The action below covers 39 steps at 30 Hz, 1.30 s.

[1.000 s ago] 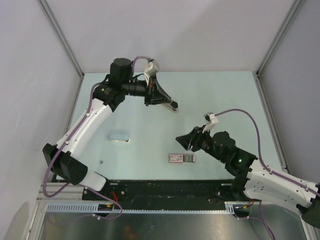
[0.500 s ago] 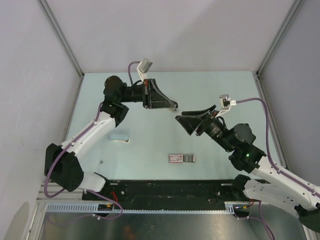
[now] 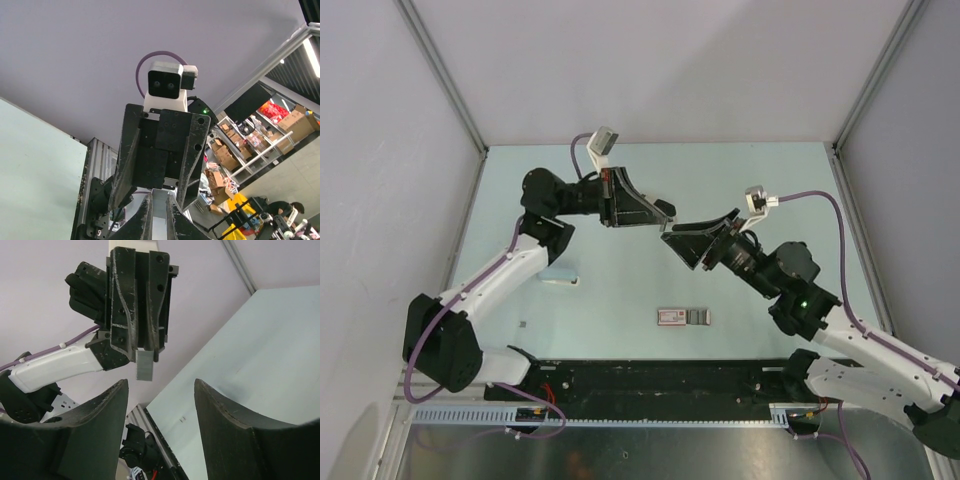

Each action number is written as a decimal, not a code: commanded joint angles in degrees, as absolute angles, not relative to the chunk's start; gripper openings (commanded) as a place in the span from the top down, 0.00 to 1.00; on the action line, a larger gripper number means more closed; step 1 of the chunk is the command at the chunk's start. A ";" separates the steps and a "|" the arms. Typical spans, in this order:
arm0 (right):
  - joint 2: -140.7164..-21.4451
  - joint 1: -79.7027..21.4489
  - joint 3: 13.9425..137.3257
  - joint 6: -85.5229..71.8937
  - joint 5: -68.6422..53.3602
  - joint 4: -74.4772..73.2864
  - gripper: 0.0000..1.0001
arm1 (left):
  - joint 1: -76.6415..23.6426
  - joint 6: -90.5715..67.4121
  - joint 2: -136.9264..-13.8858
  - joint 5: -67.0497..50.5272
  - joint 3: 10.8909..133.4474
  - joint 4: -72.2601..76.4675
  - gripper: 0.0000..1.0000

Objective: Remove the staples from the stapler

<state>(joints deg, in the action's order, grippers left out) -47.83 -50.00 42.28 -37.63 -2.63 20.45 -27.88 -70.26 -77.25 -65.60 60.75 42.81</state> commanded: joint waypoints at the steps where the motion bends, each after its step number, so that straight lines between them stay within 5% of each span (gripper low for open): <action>1: -48.94 -49.56 44.82 -38.70 -4.41 24.82 0.41 | -27.90 -69.50 -75.25 -63.73 59.03 45.26 0.84; 39: -51.67 -49.82 45.26 -36.98 -2.66 23.96 0.83 | -28.01 -62.29 -75.40 -61.62 57.14 38.71 0.86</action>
<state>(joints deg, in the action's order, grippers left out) -51.72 -49.71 42.59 -38.06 -2.76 21.65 -27.88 -63.96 -77.10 -62.17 57.10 39.16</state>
